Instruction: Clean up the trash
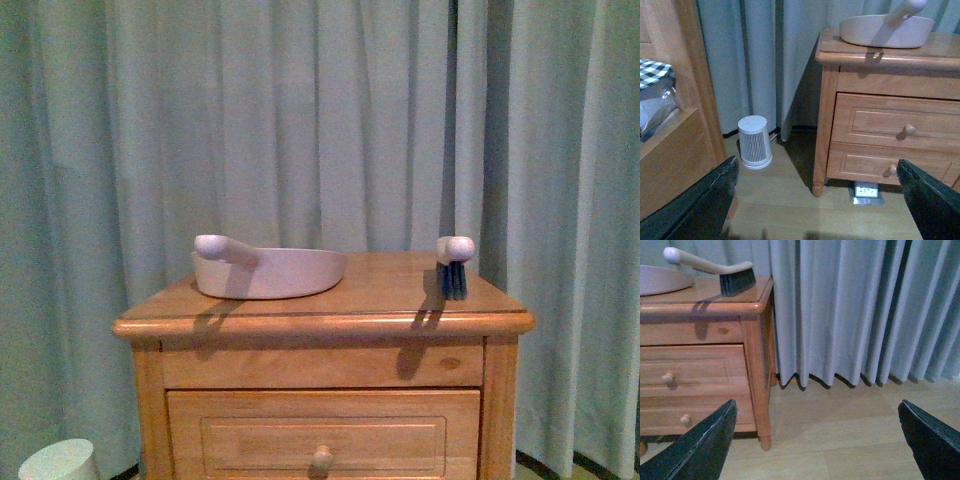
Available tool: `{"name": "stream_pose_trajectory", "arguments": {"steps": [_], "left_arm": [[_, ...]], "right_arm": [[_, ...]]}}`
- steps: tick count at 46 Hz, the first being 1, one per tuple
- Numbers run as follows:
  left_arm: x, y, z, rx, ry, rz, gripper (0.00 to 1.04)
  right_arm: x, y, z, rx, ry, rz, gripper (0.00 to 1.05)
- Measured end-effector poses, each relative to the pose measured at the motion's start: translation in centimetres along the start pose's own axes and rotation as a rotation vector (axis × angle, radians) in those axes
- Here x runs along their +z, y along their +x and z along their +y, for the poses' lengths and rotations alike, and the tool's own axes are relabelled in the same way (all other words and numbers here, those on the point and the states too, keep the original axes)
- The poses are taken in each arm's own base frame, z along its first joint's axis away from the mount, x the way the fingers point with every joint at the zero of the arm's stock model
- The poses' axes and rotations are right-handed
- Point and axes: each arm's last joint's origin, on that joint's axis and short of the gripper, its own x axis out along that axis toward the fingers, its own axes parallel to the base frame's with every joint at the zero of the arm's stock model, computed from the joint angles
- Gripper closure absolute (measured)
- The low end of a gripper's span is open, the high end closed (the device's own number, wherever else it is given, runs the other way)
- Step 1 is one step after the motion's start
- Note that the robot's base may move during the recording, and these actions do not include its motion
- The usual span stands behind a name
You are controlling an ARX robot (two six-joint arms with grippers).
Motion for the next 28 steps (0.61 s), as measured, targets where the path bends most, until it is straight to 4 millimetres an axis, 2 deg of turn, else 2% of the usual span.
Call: {"name": "stream_pose_trajectory", "arguments": {"steps": [28], "left_arm": [[0.01,0.0,0.0,-0.001,0.0,-0.001,0.08]], "right_arm": [[0.0,0.0,0.0,0.0,0.0,0.0,0.07]]}}
